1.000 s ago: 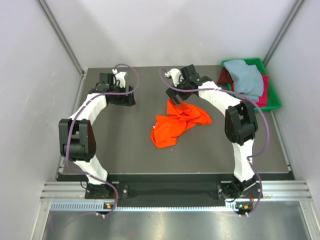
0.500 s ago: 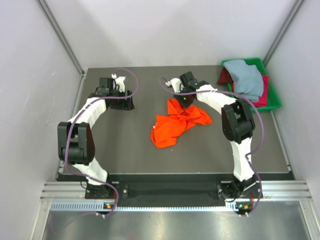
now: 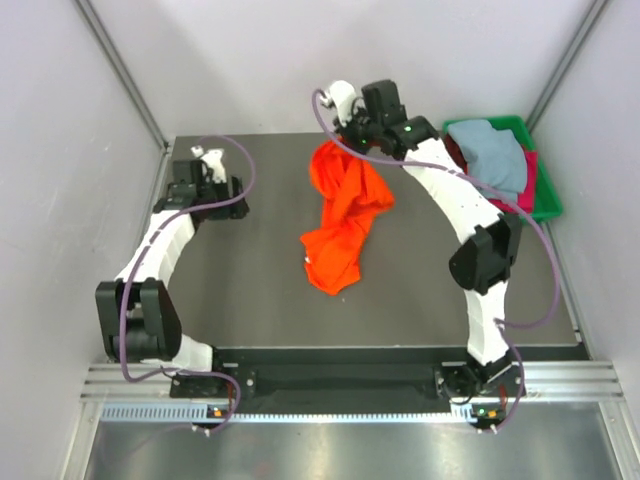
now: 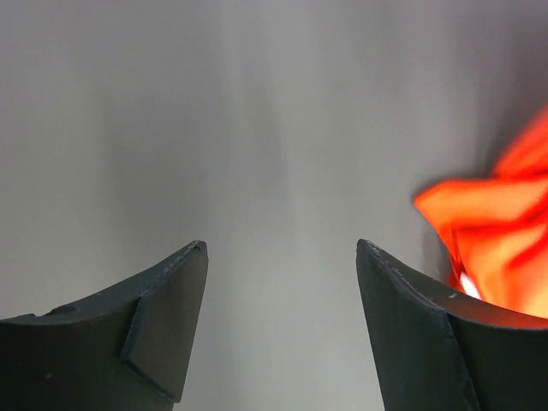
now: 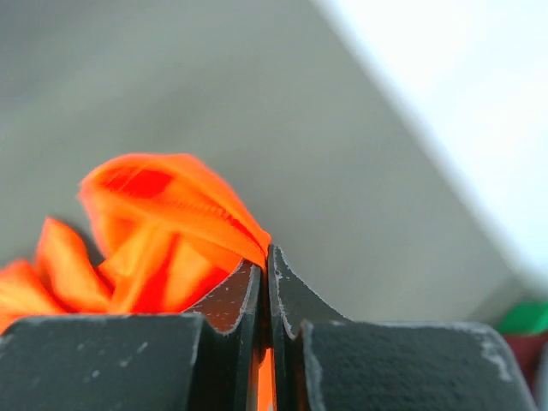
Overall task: Fold and stack the t-shirts
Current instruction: Flatten the tshirt out
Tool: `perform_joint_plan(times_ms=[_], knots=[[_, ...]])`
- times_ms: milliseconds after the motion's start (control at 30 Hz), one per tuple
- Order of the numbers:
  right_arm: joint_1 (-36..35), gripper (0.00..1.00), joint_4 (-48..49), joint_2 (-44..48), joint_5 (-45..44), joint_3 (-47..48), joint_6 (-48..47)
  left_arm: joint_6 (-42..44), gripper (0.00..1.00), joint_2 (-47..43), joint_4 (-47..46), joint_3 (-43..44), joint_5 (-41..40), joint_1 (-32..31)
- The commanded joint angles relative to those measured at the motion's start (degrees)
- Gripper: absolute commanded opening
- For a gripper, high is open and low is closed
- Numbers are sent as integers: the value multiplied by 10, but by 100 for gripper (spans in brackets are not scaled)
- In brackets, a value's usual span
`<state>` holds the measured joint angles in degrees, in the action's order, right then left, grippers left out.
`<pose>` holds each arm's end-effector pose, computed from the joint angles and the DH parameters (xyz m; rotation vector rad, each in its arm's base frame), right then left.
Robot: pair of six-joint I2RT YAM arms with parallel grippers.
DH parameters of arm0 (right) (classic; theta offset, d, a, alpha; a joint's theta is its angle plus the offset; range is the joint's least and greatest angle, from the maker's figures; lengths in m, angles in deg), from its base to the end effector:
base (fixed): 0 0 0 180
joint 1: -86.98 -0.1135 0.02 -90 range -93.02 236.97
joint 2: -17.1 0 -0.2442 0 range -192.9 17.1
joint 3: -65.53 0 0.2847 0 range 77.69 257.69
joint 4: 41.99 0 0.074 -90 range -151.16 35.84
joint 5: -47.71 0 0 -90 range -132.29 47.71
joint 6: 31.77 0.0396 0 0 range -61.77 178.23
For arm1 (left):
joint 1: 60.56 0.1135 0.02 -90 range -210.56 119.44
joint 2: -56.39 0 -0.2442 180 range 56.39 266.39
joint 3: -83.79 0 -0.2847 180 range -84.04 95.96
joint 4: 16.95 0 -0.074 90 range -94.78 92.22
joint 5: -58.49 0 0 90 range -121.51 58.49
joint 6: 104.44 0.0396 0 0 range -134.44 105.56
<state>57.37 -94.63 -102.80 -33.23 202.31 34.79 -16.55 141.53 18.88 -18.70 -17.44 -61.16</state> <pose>0.4368 0.2554 0.3418 -1.0594 1.9232 0.2340 0.3630 -0.0134 0.2417 0.0925 2.3194 -0.3095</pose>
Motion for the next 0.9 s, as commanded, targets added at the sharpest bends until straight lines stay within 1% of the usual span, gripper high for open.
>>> perform_joint_plan(times_ms=[0,33,133,200,267,300,400,467,500,567,600,633,667,700,733,767,800,833,867], knots=[[-72,0,20,100,17,64,-27,-49,75,-40,-33,-16,-8,57],[-84,0,38,113,25,63,-27,-56,75,-44,-34,-18,-3,80],[-133,0,71,159,38,56,-31,-64,75,-58,-29,-15,1,106],[-167,0,83,182,47,57,-30,-58,76,-68,-28,-16,-4,109],[-186,0,102,193,54,62,-21,-61,76,-76,-29,-18,-15,110],[-200,0,108,196,57,66,-3,-67,76,-82,-31,-20,-18,111],[-215,0,118,208,66,92,28,-82,77,-93,-35,-29,-21,121],[-212,0,121,216,44,80,29,-83,77,-95,-35,-31,-20,125],[-198,0,121,229,24,42,21,-82,78,-95,-34,-34,-19,126],[-163,0,121,241,18,-11,30,-82,79,-95,-38,-36,-15,126],[-109,0,123,257,27,-43,59,-83,79,-94,-40,-38,-13,126],[-79,0,129,265,42,-114,74,-85,79,-93,-41,-40,-11,126],[-51,0,133,272,43,-152,89,-90,79,-92,-45,-40,-7,125],[4,0,139,286,41,-192,90,-93,80,-91,-47,-41,-4,126],[27,0,148,291,37,-266,88,-95,80,-90,-48,-42,-2,126],[49,0,152,292,31,-301,75,-98,80,-90,-50,-42,2,126],[88,0,159,291,19,-364,68,-99,80,-89,-50,-43,16,126],[108,0,167,287,-2,-389,65,-98,81,-88,-50,-44,25,126],[145,0,167,280,-5,-408,64,-94,81,-86,-49,-46,37,126]])
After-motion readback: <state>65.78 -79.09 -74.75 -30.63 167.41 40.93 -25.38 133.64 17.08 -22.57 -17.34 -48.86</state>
